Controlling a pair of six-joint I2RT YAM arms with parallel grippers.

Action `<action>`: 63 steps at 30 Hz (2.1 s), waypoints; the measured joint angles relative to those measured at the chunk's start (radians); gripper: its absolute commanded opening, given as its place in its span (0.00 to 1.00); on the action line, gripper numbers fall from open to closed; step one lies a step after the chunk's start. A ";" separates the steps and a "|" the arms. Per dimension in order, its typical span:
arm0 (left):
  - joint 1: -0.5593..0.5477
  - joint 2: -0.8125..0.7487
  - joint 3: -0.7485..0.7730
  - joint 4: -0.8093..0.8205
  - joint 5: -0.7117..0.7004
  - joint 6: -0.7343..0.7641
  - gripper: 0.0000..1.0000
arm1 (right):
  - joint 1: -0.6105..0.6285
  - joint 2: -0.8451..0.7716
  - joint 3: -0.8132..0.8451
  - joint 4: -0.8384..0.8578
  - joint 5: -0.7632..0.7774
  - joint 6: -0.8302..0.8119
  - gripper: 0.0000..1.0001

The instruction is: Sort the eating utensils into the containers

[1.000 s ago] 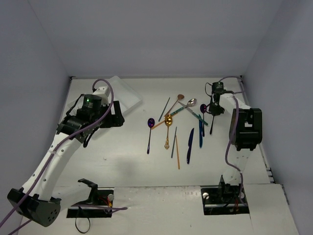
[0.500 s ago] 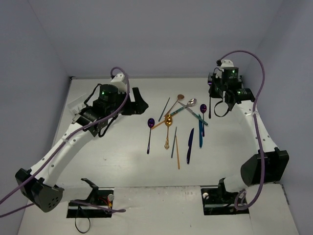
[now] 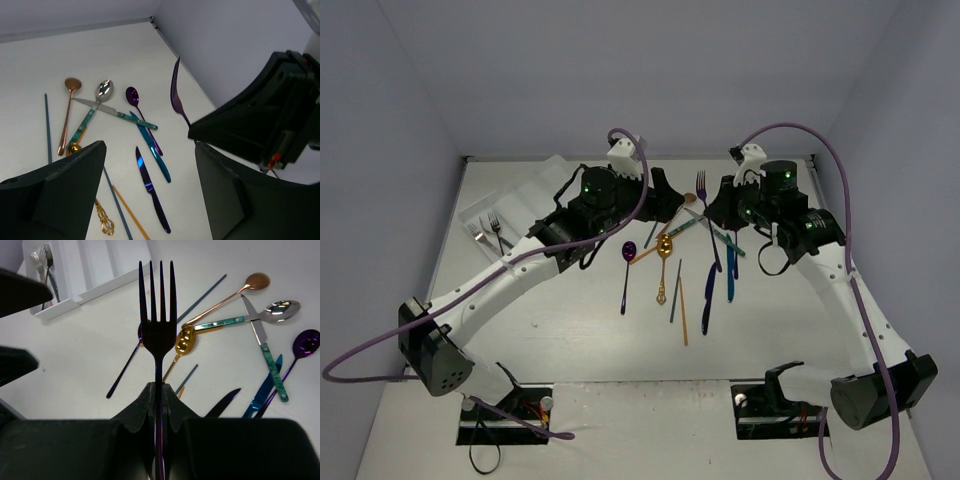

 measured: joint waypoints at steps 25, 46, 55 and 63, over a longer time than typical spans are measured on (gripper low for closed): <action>-0.090 0.192 0.144 0.050 -0.095 0.097 0.28 | 0.049 -0.039 -0.029 -0.005 -0.091 0.027 0.00; 0.068 0.152 -0.003 0.099 -0.117 0.147 0.00 | 0.050 -0.005 -0.029 -0.005 -0.069 0.019 0.82; 0.655 0.033 -0.148 0.011 0.004 0.197 0.00 | 0.035 -0.042 -0.117 -0.005 0.006 0.011 0.82; 1.020 0.118 -0.143 -0.045 0.144 0.275 0.00 | 0.028 -0.044 -0.168 -0.008 0.019 0.011 0.83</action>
